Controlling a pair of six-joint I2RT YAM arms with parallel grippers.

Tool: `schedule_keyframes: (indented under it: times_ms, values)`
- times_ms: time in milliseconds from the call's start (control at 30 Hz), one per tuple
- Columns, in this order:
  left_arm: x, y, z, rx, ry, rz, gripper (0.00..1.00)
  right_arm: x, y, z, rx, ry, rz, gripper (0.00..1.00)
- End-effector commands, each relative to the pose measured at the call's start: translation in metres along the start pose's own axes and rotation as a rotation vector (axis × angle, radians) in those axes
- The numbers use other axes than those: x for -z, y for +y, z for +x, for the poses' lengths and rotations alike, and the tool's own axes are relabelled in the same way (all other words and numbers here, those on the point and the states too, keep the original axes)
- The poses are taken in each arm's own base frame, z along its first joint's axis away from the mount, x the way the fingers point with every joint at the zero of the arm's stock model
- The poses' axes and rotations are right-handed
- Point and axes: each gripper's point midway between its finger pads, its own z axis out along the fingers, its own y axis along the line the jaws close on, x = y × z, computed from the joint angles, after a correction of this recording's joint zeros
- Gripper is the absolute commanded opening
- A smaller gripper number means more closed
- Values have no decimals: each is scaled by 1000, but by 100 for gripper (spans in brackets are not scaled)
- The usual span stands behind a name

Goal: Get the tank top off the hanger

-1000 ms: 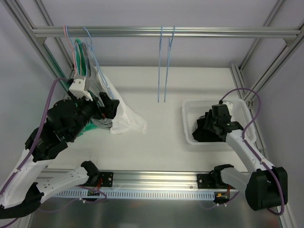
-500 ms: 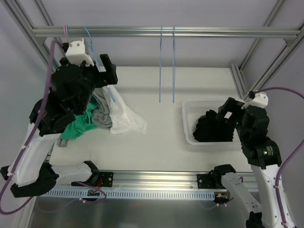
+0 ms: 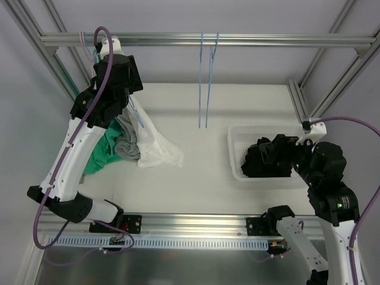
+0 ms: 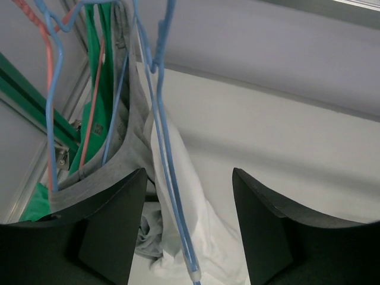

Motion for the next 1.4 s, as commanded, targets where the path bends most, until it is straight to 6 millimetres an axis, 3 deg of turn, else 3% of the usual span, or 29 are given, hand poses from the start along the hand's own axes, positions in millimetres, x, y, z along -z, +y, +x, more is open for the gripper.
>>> schedule_keyframes:
  times_ms: [0,167,267,300,367,400,433,667,867,1000,1100,1200,1367]
  values:
    - [-8,7,3,55,15,-18,60,6,14,-6,27,-22,-81,100]
    - [-19,18,15,81,42,-62,54,3,12,-1,32,-12,-77,99]
    - [-22,20,19,84,52,-67,42,3,11,0,35,-11,-75,100]
    - [-23,18,19,83,53,-63,30,3,12,-1,35,-14,-78,99]
    - [-23,15,18,77,56,-49,18,3,13,-1,34,-16,-82,100]
    - [-23,11,16,80,59,-26,2,3,14,-2,36,-18,-87,99]
    - [-23,9,15,75,59,-14,0,3,14,-2,36,-20,-92,100]
    - [-5,-15,-10,58,32,154,0,-2,19,3,25,-6,-121,99]
    - [27,-28,-35,47,-21,317,0,-5,23,3,17,-5,-145,100]
    - [49,-29,-44,53,-53,382,0,-2,38,4,20,-14,-235,100]
    - [52,-28,-51,50,-78,388,0,4,59,0,31,-52,-366,100]
    - [55,-30,-51,58,-77,410,0,10,73,-6,37,-84,-445,100]
    - [62,-33,-38,67,-46,450,0,16,77,-9,43,-95,-468,99]
